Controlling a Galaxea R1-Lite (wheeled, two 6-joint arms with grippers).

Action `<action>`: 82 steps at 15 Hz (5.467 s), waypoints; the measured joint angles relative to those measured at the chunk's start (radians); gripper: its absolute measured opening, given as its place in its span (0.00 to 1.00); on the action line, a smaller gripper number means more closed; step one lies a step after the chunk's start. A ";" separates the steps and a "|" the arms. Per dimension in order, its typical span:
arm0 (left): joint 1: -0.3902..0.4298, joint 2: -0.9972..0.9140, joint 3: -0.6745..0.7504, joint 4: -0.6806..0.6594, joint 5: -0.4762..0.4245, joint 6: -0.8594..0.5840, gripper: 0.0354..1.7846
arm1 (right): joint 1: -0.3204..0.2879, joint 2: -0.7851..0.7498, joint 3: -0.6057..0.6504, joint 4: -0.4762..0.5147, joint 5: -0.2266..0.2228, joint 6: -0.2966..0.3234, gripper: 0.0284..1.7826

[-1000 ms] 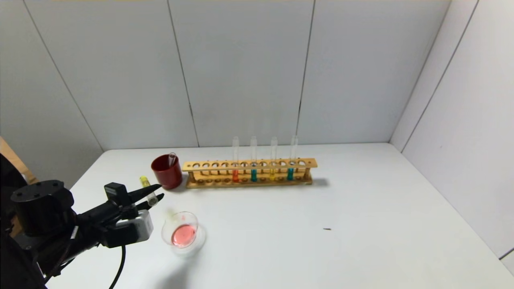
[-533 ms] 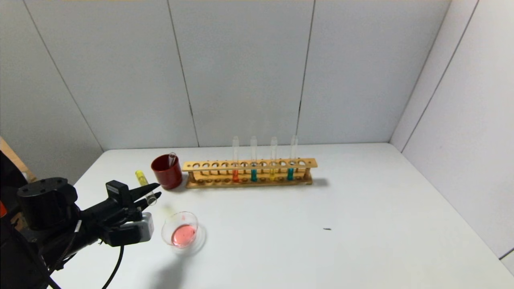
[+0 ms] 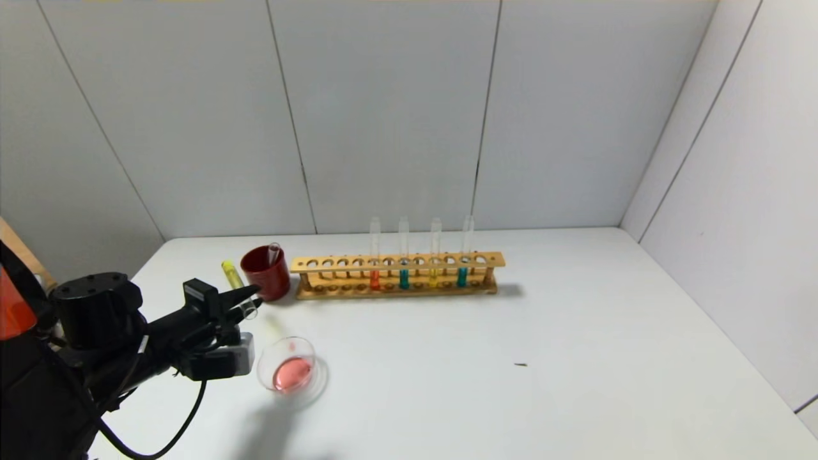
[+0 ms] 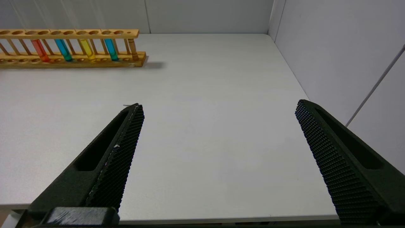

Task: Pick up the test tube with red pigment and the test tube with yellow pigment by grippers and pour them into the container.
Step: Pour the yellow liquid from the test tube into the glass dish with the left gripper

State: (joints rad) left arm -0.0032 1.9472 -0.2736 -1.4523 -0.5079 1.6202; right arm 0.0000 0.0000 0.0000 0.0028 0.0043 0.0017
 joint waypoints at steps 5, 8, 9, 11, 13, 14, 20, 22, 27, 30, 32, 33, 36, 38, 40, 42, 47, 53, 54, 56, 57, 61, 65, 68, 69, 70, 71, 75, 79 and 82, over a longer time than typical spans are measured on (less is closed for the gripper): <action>-0.001 0.020 -0.017 0.004 0.005 0.057 0.16 | 0.000 0.000 0.000 0.000 0.000 0.000 0.98; -0.012 0.035 -0.017 0.017 0.007 0.101 0.16 | 0.000 0.000 0.000 0.000 0.000 0.000 0.98; -0.016 0.041 -0.019 0.020 0.010 0.106 0.16 | 0.000 0.000 0.000 0.000 0.000 0.000 0.98; -0.019 0.051 -0.021 0.021 0.021 0.126 0.16 | 0.000 0.000 0.000 0.000 0.000 0.000 0.98; -0.020 0.056 -0.023 0.022 0.023 0.140 0.16 | 0.000 0.000 0.000 0.000 0.000 0.000 0.98; -0.019 0.058 -0.023 0.022 0.023 0.147 0.16 | 0.000 0.000 0.000 0.000 0.000 0.000 0.98; -0.026 0.060 -0.027 0.022 0.023 0.199 0.16 | 0.000 0.000 0.000 0.000 0.000 0.000 0.98; -0.026 0.063 -0.033 0.022 0.021 0.227 0.16 | 0.000 0.000 0.000 0.000 0.000 0.000 0.98; -0.026 0.072 -0.041 0.020 0.021 0.273 0.16 | 0.000 0.000 0.000 0.000 0.000 0.000 0.98; -0.029 0.077 -0.042 0.017 0.021 0.302 0.16 | 0.000 0.000 0.000 0.000 0.000 0.000 0.98; -0.030 0.087 -0.041 0.017 0.021 0.320 0.16 | 0.000 0.000 0.000 0.000 0.000 0.000 0.98; -0.033 0.093 -0.043 0.017 0.021 0.321 0.16 | 0.000 0.000 0.000 0.000 0.000 0.000 0.98; -0.039 0.106 -0.051 0.016 0.023 0.329 0.16 | 0.000 0.000 0.000 0.000 0.000 0.000 0.98; -0.041 0.109 -0.052 0.016 0.023 0.331 0.16 | 0.000 0.000 0.000 0.000 0.000 0.000 0.98; -0.041 0.112 -0.054 0.013 0.024 0.335 0.16 | 0.000 0.000 0.000 0.000 0.000 0.000 0.98; -0.041 0.112 -0.055 0.013 0.024 0.348 0.16 | 0.000 0.000 0.000 0.000 0.000 0.000 0.98; -0.053 0.110 -0.051 0.013 0.024 0.362 0.16 | 0.000 0.000 0.000 0.000 0.000 0.000 0.98; -0.101 0.091 -0.060 -0.031 0.031 0.443 0.16 | 0.000 0.000 0.000 0.000 0.000 0.000 0.98; -0.101 0.087 -0.054 -0.034 0.030 0.449 0.16 | 0.000 0.000 0.000 0.000 0.000 0.000 0.98; -0.102 0.081 -0.048 -0.035 0.029 0.457 0.16 | 0.000 0.000 0.000 0.000 0.000 0.000 0.98; -0.101 0.080 -0.045 -0.035 0.029 0.459 0.16 | 0.000 0.000 0.000 0.000 0.000 0.000 0.98; -0.101 0.078 -0.043 -0.035 0.029 0.470 0.16 | 0.000 0.000 0.000 0.000 0.000 0.000 0.98; -0.101 0.076 -0.045 -0.038 0.027 0.521 0.16 | 0.000 0.000 0.000 0.000 0.000 0.000 0.98; -0.101 0.073 -0.045 -0.066 0.027 0.547 0.16 | 0.000 0.000 0.000 0.000 0.000 0.000 0.98; -0.101 0.073 -0.045 -0.068 0.027 0.554 0.16 | 0.000 0.000 0.000 0.000 0.000 0.000 0.98; -0.101 0.072 -0.045 -0.069 0.027 0.563 0.16 | 0.000 0.000 0.000 0.000 0.000 0.000 0.98; -0.101 0.071 -0.044 -0.069 0.027 0.575 0.16 | 0.000 0.000 0.000 0.000 0.000 0.000 0.98; -0.101 0.054 -0.050 -0.069 0.024 0.637 0.16 | 0.000 0.000 0.000 0.000 0.000 0.000 0.98; -0.100 0.007 -0.039 -0.069 0.021 0.730 0.16 | 0.000 0.000 0.000 0.000 0.000 0.000 0.98; -0.100 -0.022 -0.034 -0.069 0.023 0.759 0.16 | 0.000 0.000 0.000 0.000 0.000 0.000 0.98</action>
State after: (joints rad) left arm -0.1030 1.9253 -0.3077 -1.5211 -0.4853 2.3789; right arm 0.0000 0.0000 0.0000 0.0028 0.0043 0.0017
